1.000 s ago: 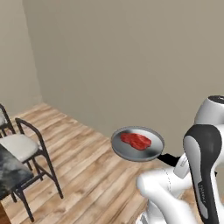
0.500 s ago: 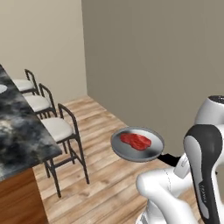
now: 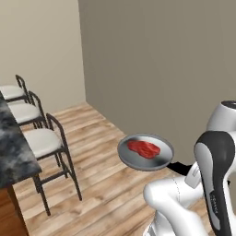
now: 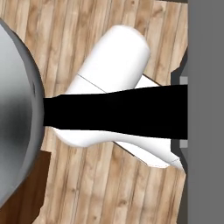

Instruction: Pick up the pan with the steak in it and place it on the dining table. Then place the steak on the plate.

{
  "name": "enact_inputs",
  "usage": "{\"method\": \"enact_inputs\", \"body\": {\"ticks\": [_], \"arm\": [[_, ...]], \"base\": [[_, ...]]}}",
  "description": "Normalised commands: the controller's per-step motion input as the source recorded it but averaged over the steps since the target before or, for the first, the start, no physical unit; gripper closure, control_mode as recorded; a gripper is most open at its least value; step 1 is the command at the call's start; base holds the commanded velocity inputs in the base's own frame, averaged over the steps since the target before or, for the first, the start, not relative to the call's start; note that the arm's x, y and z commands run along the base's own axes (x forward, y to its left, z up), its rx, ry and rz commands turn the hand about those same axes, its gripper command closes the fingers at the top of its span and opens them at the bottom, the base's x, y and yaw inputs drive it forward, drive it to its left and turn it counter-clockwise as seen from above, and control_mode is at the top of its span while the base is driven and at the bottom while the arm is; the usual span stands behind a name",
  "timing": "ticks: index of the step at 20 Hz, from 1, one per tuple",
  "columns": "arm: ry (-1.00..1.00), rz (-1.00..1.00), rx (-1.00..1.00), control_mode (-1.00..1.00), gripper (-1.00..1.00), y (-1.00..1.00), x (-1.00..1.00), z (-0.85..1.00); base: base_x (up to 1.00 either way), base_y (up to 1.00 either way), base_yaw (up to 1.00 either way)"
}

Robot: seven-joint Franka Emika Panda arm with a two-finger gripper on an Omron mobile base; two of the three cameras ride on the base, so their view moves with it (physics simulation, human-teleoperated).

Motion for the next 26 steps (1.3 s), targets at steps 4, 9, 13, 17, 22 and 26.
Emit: {"method": "enact_inputs", "body": {"ticks": [4,9,13,17,22,26], "arm": [[0.0,0.0,0.0,1.0,1.0,0.0,0.0,0.0],[0.0,0.0,0.0,1.0,1.0,0.0,0.0,0.0],[0.0,0.0,0.0,1.0,1.0,0.0,0.0,0.0],[0.0,0.0,0.0,1.0,1.0,0.0,0.0,0.0],[0.0,0.0,0.0,1.0,1.0,0.0,0.0,0.0],[0.0,0.0,0.0,1.0,1.0,0.0,0.0,0.0]], "base": [[0.18,-1.0,0.0],[0.13,-1.0,0.0],[0.35,-0.68,0.0],[0.71,-0.35,0.0],[0.99,-0.16,0.0],[1.0,-0.03,-0.03]]}}
